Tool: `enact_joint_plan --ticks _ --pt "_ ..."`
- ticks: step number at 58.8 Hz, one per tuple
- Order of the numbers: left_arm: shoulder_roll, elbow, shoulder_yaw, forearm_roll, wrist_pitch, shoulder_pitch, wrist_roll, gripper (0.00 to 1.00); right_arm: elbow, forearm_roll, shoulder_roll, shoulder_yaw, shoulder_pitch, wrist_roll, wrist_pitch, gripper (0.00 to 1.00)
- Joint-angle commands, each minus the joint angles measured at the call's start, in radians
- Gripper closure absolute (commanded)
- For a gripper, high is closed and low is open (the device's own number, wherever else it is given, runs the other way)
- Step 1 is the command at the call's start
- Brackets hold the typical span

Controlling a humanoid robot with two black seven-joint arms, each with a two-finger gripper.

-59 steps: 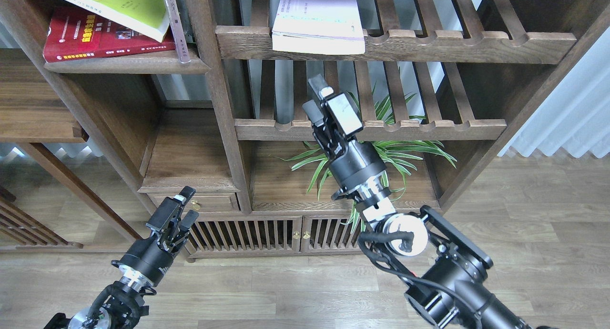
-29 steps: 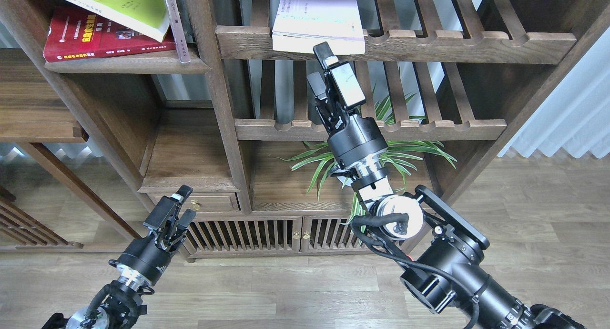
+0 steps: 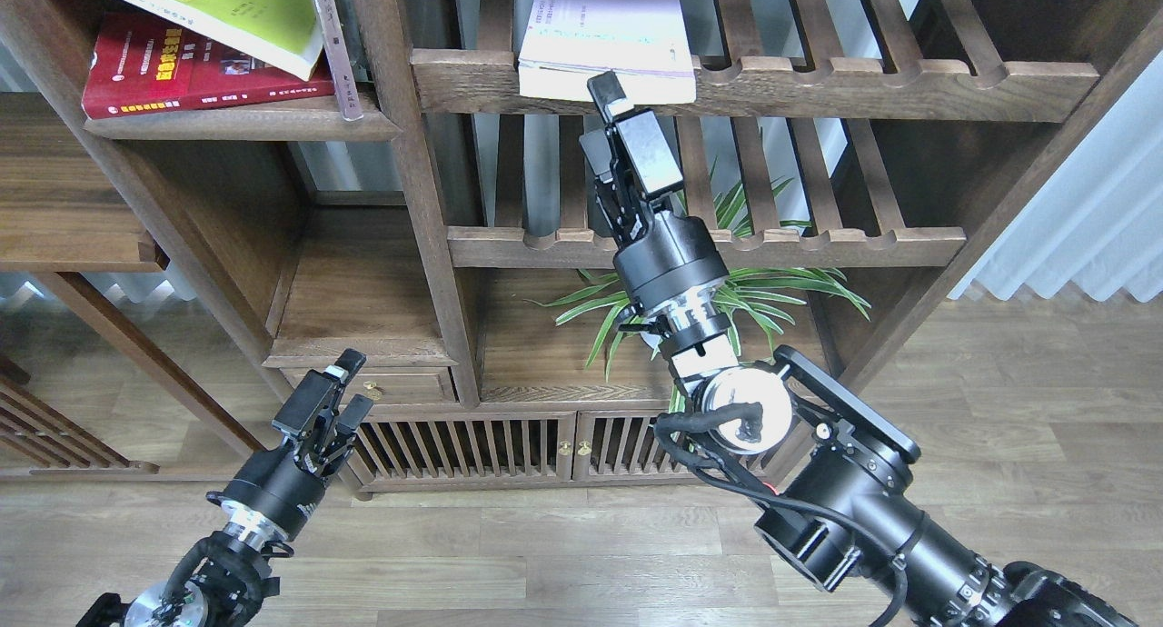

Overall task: Organize books on shelf
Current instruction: 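Reach the right gripper up to the white book on the top shelf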

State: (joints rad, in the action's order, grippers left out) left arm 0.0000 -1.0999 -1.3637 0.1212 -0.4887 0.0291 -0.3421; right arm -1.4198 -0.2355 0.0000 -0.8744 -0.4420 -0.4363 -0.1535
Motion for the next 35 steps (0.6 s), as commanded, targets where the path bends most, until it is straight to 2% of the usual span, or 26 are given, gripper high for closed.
enact_joint_plan --ticks 1,35 --pt "0.000 0.000 -0.002 0.000 0.000 0.000 0.000 0.00 -0.001 -0.002 0.000 0.000 -0.001 -0.019 0.000 0.07" --pt "0.000 0.000 -0.009 0.000 0.000 -0.001 0.000 0.00 0.012 -0.004 0.000 0.058 -0.027 -0.027 0.009 0.05"
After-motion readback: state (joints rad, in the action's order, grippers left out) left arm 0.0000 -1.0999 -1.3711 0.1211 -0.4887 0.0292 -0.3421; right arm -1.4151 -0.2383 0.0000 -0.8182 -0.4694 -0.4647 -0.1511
